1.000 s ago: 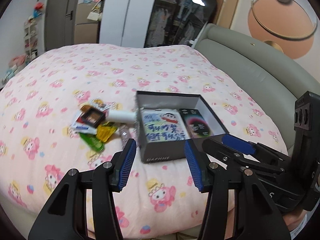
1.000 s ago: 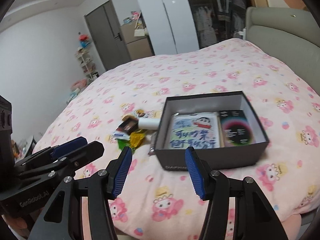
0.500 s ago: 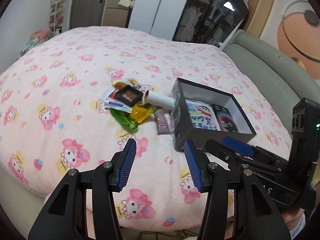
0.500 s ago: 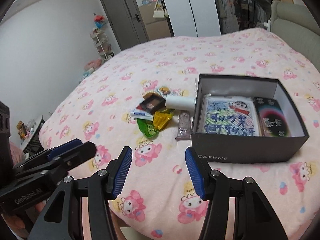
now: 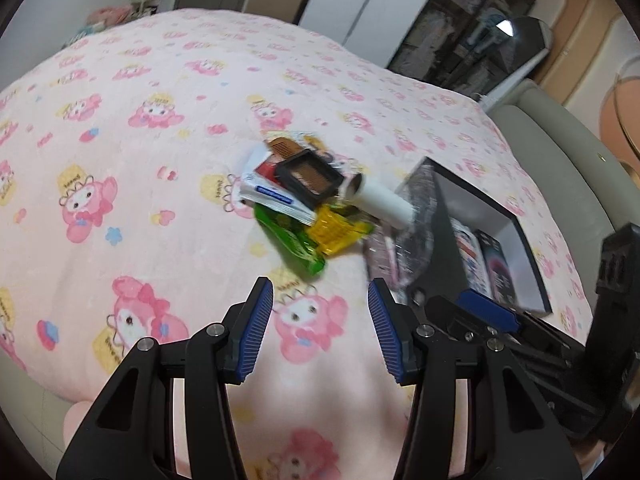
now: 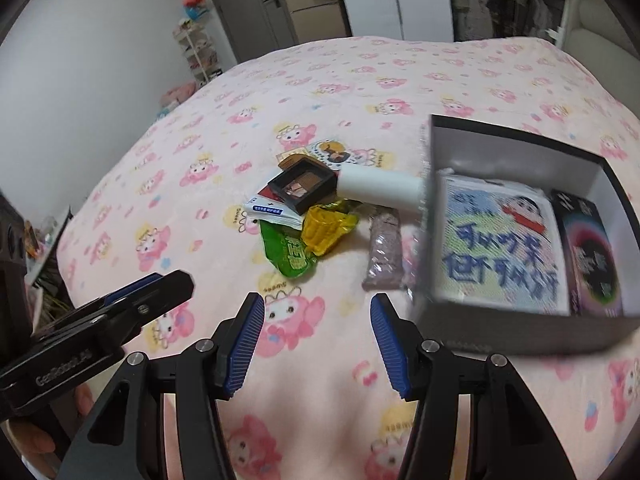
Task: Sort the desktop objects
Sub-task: 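Move both grippers toward the green-and-yellow corn snack bag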
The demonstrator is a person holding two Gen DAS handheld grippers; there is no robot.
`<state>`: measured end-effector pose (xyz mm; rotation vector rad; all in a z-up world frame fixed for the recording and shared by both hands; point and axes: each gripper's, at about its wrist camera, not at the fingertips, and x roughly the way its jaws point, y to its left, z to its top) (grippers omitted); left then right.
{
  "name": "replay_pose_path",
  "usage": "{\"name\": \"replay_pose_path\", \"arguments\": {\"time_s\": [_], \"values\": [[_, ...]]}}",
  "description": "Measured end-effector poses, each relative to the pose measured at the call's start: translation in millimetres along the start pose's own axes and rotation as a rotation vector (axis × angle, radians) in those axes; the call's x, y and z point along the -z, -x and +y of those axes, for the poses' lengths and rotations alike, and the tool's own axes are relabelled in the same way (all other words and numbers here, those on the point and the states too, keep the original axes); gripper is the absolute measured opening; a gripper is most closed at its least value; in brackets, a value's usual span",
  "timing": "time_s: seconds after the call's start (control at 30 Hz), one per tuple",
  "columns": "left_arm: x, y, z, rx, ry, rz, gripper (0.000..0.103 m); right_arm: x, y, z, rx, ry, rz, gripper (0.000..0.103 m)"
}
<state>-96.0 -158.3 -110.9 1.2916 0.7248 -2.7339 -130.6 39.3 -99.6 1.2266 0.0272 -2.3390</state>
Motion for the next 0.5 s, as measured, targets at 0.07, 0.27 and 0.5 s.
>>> {"name": "replay_pose_path", "arguments": {"time_s": [0.07,0.27,0.5], "values": [[-6,-18,12,0.000,0.045,0.014,0.050,-5,-17,5,0.025,0.032,0.002,0.052],[-17,-78,41,0.076,0.171,0.095,0.046,-11,-71,13,0.038,0.068,0.077,0.052],[-19,-132,55,0.148,0.256,0.200,0.023,-11,-117,10,0.053,0.026,0.117,0.047]]}}
